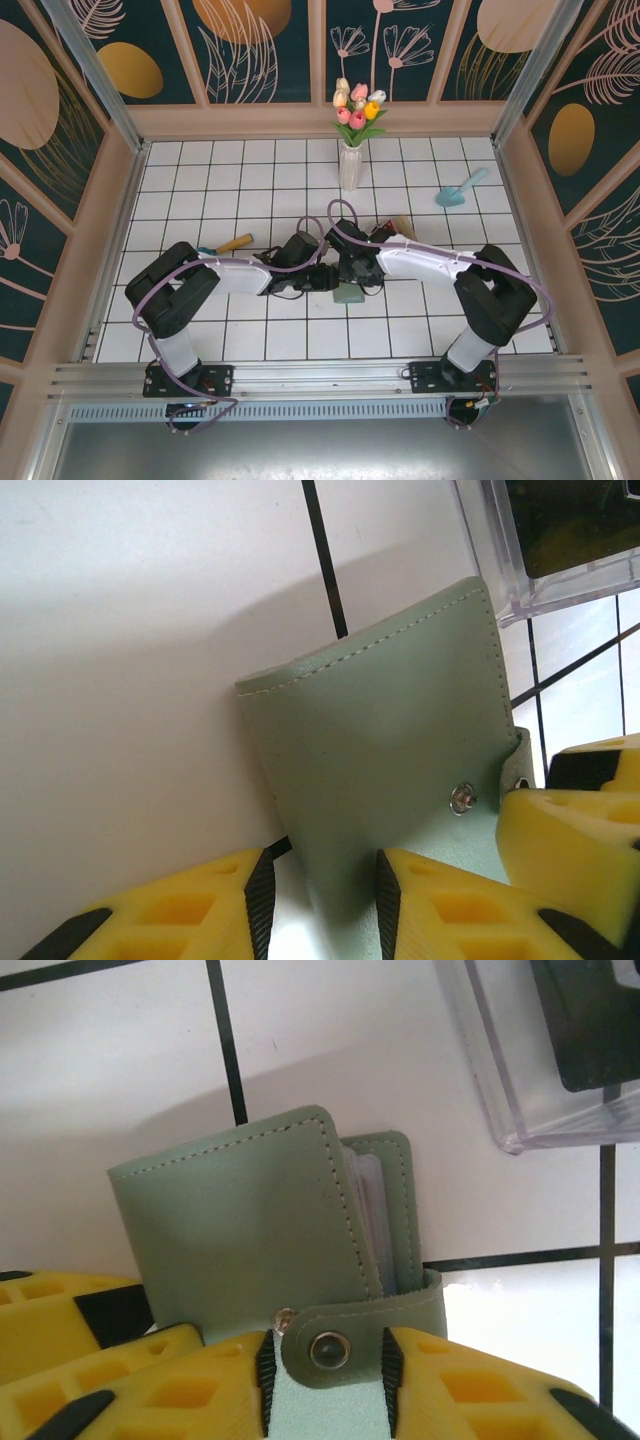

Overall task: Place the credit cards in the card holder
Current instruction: Close the button on the card holder.

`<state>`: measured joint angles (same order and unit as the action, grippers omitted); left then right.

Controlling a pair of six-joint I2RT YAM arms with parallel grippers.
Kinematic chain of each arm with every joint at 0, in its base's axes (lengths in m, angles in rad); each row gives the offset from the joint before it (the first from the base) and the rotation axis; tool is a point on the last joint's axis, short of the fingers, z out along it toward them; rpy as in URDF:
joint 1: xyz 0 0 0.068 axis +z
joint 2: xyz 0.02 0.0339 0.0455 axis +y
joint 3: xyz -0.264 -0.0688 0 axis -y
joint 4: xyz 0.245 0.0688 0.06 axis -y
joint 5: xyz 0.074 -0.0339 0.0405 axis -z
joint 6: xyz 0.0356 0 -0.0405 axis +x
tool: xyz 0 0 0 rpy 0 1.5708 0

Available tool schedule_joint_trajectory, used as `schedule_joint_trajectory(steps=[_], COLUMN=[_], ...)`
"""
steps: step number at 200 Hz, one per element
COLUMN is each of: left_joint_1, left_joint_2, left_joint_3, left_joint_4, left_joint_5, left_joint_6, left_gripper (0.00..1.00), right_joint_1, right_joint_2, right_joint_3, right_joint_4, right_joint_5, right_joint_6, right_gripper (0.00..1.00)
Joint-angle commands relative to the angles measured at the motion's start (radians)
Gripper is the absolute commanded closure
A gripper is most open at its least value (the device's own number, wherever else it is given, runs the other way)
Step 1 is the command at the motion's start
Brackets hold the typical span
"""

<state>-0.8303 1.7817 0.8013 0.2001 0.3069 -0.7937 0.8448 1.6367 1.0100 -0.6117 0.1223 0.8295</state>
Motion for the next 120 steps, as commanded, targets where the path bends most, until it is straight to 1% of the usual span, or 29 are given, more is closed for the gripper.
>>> schedule_joint_trajectory(steps=[1, 7, 17, 31, 42, 51, 58, 99, 120], left_joint_1=[-0.007, -0.006, -0.007, -0.006, -0.007, -0.006, -0.007, -0.006, -0.006], left_joint_2=[0.051, 0.051, 0.05, 0.048, 0.048, 0.049, 0.049, 0.05, 0.04], left_joint_3=[-0.004, -0.005, -0.006, -0.007, -0.008, -0.007, -0.007, -0.008, -0.004], left_joint_4=[-0.039, -0.041, -0.041, -0.041, -0.041, -0.042, -0.042, -0.035, -0.035], left_joint_5=[-0.005, -0.006, -0.008, -0.008, -0.008, -0.009, -0.009, -0.01, -0.013], left_joint_6=[0.014, 0.014, 0.014, 0.012, 0.011, 0.014, 0.014, 0.011, 0.015], left_gripper=[0.64, 0.64, 0.64, 0.64, 0.64, 0.64, 0.64, 0.64, 0.57], right_joint_1=[0.014, 0.013, 0.013, 0.013, 0.015, 0.014, 0.014, 0.014, 0.007], right_joint_2=[0.032, 0.031, 0.03, 0.03, 0.029, 0.024, 0.019, -0.03, -0.076], right_joint_3=[0.007, 0.009, 0.021, 0.029, 0.034, 0.035, 0.038, 0.024, -0.006], right_joint_4=[-0.002, -0.005, -0.014, -0.026, -0.036, -0.039, -0.042, -0.03, 0.007], right_joint_5=[0.013, 0.017, 0.027, 0.035, 0.047, 0.048, 0.054, 0.067, 0.06], right_joint_6=[0.018, 0.017, 0.015, 0.011, 0.015, 0.014, 0.014, 0.024, 0.033], right_gripper=[0.71, 0.72, 0.8, 0.82, 0.89, 0.93, 1.0, 1.0, 1.0])
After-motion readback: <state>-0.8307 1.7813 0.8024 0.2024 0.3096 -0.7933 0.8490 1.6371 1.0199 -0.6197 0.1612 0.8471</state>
